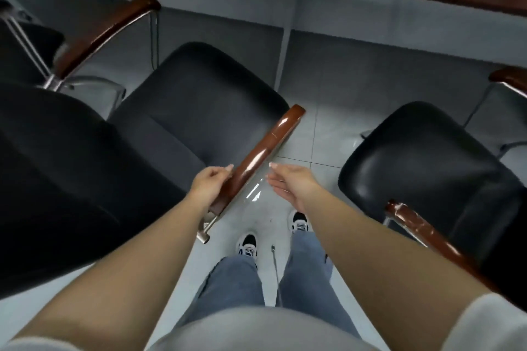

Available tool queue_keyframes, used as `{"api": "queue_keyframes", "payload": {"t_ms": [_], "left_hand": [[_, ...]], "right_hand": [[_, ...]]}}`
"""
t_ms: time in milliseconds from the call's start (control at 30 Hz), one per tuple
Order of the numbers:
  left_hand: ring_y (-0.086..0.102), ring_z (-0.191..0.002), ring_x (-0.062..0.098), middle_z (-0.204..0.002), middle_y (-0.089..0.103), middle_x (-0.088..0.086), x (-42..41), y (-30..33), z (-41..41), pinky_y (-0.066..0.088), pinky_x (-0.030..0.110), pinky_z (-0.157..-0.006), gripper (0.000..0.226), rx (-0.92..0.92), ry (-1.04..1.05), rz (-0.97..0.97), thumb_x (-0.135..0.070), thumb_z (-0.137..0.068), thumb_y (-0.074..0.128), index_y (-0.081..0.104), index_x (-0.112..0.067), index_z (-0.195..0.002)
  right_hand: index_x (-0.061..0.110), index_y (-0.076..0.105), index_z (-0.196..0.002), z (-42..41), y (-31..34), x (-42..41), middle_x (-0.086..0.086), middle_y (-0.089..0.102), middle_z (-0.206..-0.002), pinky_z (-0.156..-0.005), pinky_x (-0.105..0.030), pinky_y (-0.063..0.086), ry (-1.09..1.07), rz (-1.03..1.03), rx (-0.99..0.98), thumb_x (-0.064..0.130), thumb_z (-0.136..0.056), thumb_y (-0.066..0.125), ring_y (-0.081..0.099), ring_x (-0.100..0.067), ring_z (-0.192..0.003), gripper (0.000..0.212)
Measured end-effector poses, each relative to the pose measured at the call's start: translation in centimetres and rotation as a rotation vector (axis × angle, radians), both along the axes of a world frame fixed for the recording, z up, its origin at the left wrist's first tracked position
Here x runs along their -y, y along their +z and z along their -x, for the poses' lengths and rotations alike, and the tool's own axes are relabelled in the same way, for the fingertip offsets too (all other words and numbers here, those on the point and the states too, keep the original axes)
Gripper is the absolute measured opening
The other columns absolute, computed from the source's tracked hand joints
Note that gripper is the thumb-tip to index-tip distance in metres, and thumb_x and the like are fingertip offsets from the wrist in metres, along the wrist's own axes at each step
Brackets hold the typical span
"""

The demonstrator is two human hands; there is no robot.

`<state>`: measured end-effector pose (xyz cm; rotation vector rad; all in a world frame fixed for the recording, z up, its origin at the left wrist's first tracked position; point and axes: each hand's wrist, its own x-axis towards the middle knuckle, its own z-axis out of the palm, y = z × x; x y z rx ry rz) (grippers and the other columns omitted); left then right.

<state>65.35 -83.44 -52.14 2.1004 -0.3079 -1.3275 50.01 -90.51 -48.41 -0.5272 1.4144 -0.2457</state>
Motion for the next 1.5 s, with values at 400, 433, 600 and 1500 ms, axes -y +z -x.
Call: {"api": "queue_keyframes", "payload": {"t_ms": [400, 433, 600, 1500], "left_hand": [[0.059, -0.084, 0.015, -0.088, 0.065, 0.001, 0.5, -4.2, 0.4, 0.042, 0.021, -0.072, 0.039, -0.052, -0.007, -0.243, -0.056, -0.081, 0.057, 0.066, -0.019, -0.086], [0.058, -0.083, 0.016, -0.087, 0.064, 0.003, 0.6, -4.4, 0.7, 0.042, 0.022, -0.072, 0.040, -0.047, 0.007, -0.250, -0.055, -0.081, 0.058, 0.066, -0.016, -0.087], [0.054, -0.079, 0.013, -0.088, 0.061, 0.003, 1.3, -4.3, 0.9, 0.038, 0.017, -0.065, 0.036, -0.025, 0.010, -0.293, -0.051, -0.083, 0.057, 0.064, -0.016, -0.082], [0.054, -0.073, 0.008, -0.083, 0.060, -0.004, 15.9, -2.9, 13.3, 0.039, 0.022, -0.068, 0.037, -0.212, 0.308, -0.189, -0.054, -0.090, 0.046, 0.061, -0.020, -0.090]], "right_hand": [[0.001, 0.057, -0.113, -2.2, -7.9, 7.1, -0.015, 0.062, -0.119, -0.088, -0.023, 0.050, 0.152, -0.229, 0.055, 0.017, -0.080, 0.072, 0.061, -0.018, -0.109, 0.040], [-0.001, 0.057, -0.116, -2.2, -8.0, 7.2, -0.015, 0.063, -0.119, -0.088, -0.023, 0.050, 0.121, -0.238, 0.057, 0.015, -0.081, 0.072, 0.061, -0.019, -0.109, 0.042], [-0.005, 0.051, -0.126, -2.1, -7.8, 7.7, -0.014, 0.063, -0.114, -0.084, -0.025, 0.052, 0.091, -0.259, 0.094, 0.009, -0.080, 0.071, 0.063, -0.021, -0.102, 0.052], [0.004, 0.051, -0.129, 6.3, -6.3, 19.7, -0.009, 0.057, -0.128, -0.095, -0.027, 0.047, -0.064, -0.100, 0.015, 0.018, -0.084, 0.068, 0.053, -0.019, -0.120, 0.050]]}}
